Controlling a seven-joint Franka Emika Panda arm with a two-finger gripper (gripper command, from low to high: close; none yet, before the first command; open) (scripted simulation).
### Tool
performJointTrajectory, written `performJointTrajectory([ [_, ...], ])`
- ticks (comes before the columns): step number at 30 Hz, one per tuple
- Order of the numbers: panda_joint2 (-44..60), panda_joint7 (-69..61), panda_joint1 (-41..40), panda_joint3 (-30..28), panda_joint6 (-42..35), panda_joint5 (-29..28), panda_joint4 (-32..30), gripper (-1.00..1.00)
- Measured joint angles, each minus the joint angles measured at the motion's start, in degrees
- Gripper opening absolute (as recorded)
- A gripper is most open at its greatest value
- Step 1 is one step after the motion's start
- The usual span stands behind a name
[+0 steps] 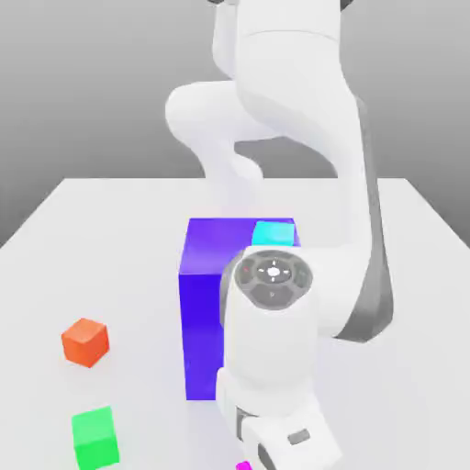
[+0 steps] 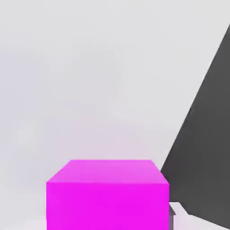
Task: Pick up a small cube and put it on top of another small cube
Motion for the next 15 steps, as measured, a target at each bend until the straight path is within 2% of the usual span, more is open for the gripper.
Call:
performJointTrajectory([
  [5,-8.7,3.7,1.4,-3.7,-6.4,-3.4,-2.3,-1.0],
  [15,-17.6,20.7,-5.7,-18.3,-9.8,-2.6,-8.7,-1.0],
])
